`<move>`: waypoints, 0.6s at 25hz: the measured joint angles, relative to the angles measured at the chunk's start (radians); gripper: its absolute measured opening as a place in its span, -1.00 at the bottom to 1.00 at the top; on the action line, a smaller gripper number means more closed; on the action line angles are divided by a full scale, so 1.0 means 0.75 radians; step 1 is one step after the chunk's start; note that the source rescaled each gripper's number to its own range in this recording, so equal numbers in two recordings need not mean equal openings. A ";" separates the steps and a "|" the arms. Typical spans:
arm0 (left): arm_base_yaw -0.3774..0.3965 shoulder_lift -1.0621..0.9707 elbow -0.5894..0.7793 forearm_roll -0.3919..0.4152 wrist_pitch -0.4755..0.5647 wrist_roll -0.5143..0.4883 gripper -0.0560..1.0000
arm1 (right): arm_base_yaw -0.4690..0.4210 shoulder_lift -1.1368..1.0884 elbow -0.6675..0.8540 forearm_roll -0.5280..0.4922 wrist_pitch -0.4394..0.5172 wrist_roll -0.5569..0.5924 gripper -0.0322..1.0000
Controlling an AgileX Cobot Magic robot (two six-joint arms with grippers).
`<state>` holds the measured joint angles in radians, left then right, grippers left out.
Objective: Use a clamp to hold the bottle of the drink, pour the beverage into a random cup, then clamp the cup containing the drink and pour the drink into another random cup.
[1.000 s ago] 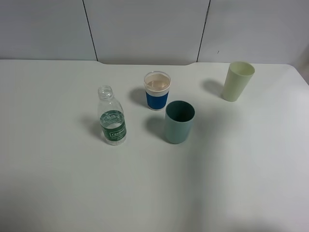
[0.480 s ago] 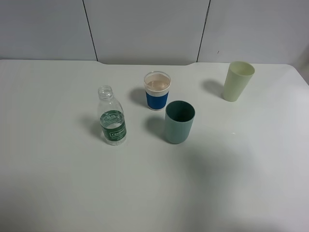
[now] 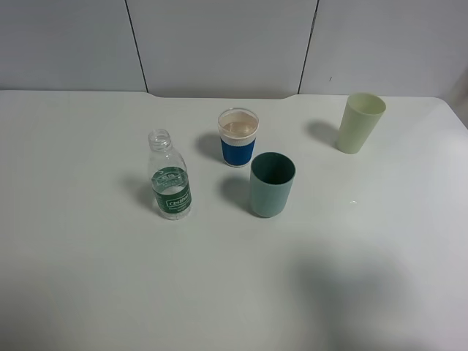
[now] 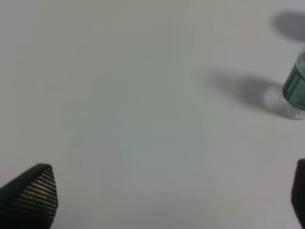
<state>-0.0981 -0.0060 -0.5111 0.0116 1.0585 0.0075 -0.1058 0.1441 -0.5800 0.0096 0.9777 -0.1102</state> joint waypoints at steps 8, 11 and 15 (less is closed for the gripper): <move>0.000 0.000 0.000 0.000 0.000 0.000 1.00 | 0.000 -0.196 0.088 -0.036 0.132 -0.020 1.00; 0.000 0.000 0.000 0.000 0.000 0.000 1.00 | 0.000 -0.196 0.093 -0.036 0.139 -0.021 1.00; 0.000 0.000 0.000 0.000 0.000 0.000 1.00 | 0.000 -0.196 0.093 -0.036 0.138 -0.021 1.00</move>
<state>-0.0981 -0.0060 -0.5111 0.0116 1.0585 0.0075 -0.1058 -0.0026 -0.5102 -0.0171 1.0811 -0.1257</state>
